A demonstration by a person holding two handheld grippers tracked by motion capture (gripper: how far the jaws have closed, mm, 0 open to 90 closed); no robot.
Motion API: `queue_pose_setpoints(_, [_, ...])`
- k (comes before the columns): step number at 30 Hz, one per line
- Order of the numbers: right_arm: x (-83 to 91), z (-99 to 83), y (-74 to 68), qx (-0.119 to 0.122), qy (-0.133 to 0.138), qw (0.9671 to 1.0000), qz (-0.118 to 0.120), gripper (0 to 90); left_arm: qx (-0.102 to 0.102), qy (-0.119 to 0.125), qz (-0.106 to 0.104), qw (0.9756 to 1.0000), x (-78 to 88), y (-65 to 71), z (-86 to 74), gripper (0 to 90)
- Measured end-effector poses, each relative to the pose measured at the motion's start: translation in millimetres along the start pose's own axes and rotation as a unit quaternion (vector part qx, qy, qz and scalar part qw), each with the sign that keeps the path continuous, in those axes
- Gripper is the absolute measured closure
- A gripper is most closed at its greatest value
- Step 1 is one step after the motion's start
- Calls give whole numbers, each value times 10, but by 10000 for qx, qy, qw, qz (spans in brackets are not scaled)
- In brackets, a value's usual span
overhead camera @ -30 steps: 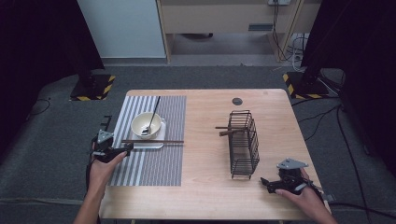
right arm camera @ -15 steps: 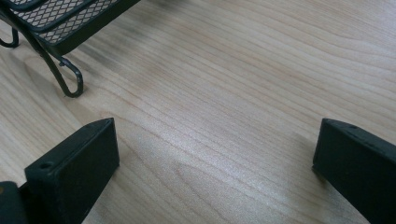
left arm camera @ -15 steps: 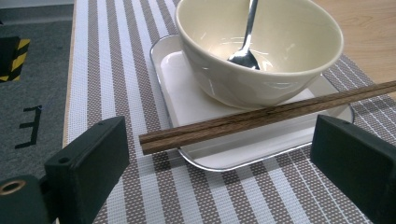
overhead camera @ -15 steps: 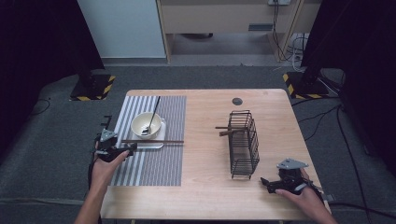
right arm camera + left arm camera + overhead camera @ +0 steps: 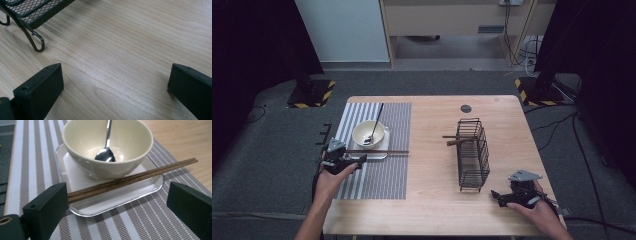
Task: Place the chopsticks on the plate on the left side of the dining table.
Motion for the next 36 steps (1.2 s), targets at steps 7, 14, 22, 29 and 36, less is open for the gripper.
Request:
queue_pose_setpoints(7, [0, 0, 1, 8, 3, 10000, 3, 2, -132, -82, -104, 9998, -43, 175, -12, 32])
queue_pose_setpoints(14, [0, 0, 2, 15, 3, 10000, 3, 2, -264, -232, -197, 9992, -90, 347, -64, 32])
queue_pose_setpoints(22, [0, 0, 1, 11, 2, 10000, 3, 2, -421, -359, -375, 9978, -136, 541, -133, 32])
queue_pose_setpoints(29, [0, -1, 1, 10, 1, 10000, 5, 2, -513, -391, -478, 9968, -164, 702, -144, 33])
queue_pose_setpoints(36, [1, -1, 2, 18, 1, 10000, 8, 2, -670, -480, -583, 9949, -197, 882, -167, 33])
Point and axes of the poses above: each handheld gripper's, and its own axes: x roughly backward along the jaws, z roughly out of its top, y roughly to its right, the point moved 8 cm from there along -x, roughly forward along the jaws, and after that the axes turned 8 degrees about x, right-handed, at the moved point
